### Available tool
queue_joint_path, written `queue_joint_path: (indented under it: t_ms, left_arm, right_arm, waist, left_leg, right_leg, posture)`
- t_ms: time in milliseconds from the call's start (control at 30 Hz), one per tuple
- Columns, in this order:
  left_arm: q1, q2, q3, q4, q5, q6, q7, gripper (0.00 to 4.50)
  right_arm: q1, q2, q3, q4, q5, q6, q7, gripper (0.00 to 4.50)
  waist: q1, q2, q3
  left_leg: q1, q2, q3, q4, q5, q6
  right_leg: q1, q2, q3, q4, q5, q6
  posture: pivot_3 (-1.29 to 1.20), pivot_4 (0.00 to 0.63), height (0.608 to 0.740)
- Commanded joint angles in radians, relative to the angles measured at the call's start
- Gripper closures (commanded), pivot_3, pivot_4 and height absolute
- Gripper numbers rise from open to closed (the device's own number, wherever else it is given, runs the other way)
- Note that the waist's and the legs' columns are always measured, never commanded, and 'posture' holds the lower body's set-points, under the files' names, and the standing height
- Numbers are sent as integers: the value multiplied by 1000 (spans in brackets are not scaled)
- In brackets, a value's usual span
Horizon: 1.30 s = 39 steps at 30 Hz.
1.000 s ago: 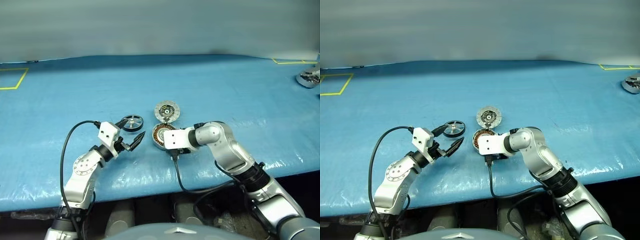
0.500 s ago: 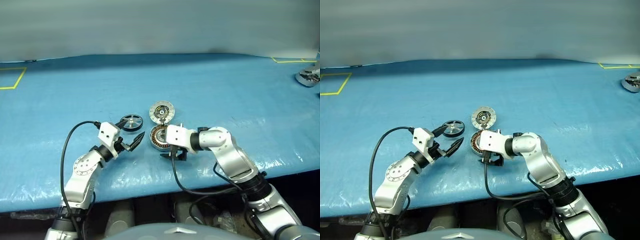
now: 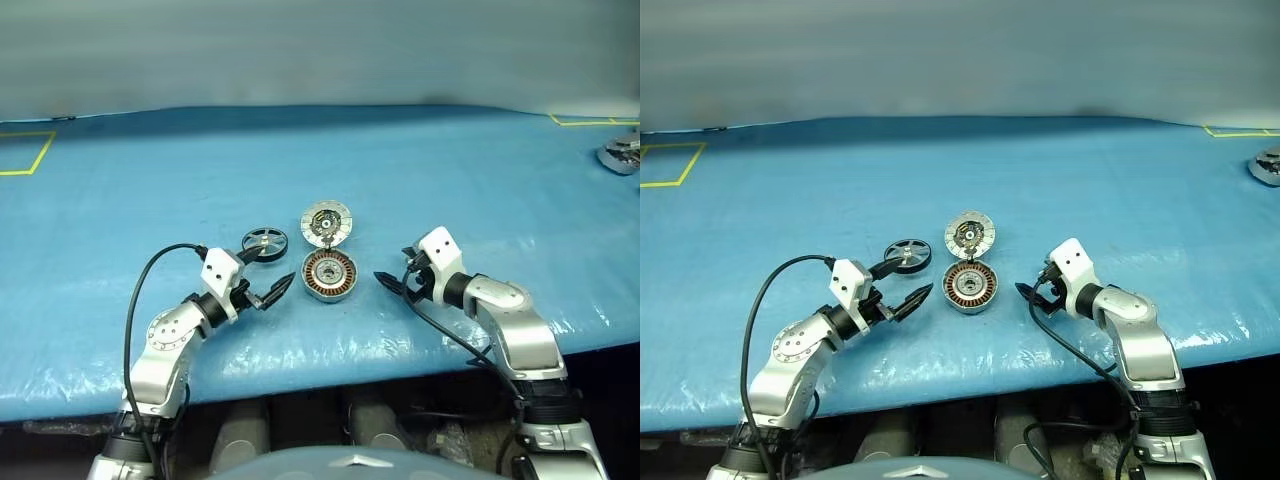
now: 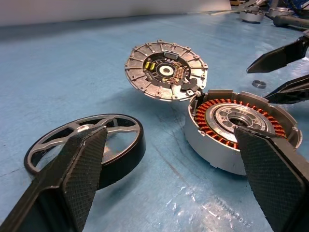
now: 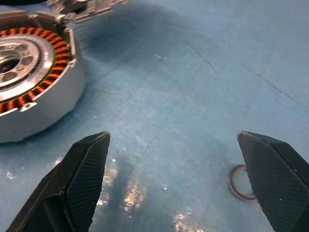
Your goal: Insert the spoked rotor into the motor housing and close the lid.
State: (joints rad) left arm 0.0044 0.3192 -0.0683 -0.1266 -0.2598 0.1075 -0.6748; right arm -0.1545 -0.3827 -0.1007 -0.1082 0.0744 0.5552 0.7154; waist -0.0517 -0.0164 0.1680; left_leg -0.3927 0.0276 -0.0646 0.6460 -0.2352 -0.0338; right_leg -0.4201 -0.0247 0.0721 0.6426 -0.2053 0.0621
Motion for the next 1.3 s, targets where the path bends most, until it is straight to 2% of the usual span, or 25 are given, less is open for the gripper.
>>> queue_joint_path:
  t_ms: [33,167,433,533,700,1167,1300]
  left_arm:
    - [-17,5,-3,-11,-19,-2,-20,0]
    - [-22,4,-7,-11,-22,0,-34,0]
    - [-17,7,-7,-11,-14,4,-29,0]
    - [-16,6,-7,-11,-14,4,-27,0]
    - [-15,5,-6,-11,-14,5,-24,0]
    - [-16,2,-5,-6,-12,2,-21,0]
    - [-8,4,-2,-11,-14,3,-19,0]
  right_arm:
    - [-11,19,-71,34,53,-69,-65,51]
    - [-14,26,-89,87,77,-100,-109,51]
    - [24,-33,-41,138,46,-49,-134,51]
    - [35,-41,-31,129,59,-24,-135,681]
    - [37,-41,-19,114,67,-18,-145,2282]
    - [-4,-24,4,132,99,-6,-159,2282]
    - [-11,-28,16,140,110,-2,-146,3198]
  waist:
    - [-1,0,0]
    - [-1,0,0]
    - [0,0,0]
    - [0,0,0]
    - [-1,-1,0]
    - [-7,-1,0]
    - [-10,-1,0]
  left_leg:
    - [0,0,0,0,0,0]
    - [0,0,0,1,0,0]
    - [0,0,0,0,0,0]
    - [1,0,0,1,0,0]
    - [3,0,0,1,0,0]
    - [3,0,0,1,0,0]
    - [3,0,0,1,0,0]
  right_leg:
    - [0,0,0,0,0,0]
    - [1,0,0,0,0,0]
    - [1,0,1,0,0,0]
    - [2,0,0,0,0,0]
    - [4,0,0,-1,0,0]
    - [4,0,1,-1,0,0]
    - [4,0,1,-1,0,0]
  posture:
    - [0,150,740]
    - [0,150,740]
    - [0,150,740]
    - [0,150,740]
    - [0,150,740]
    - [0,150,740]
    - [0,150,740]
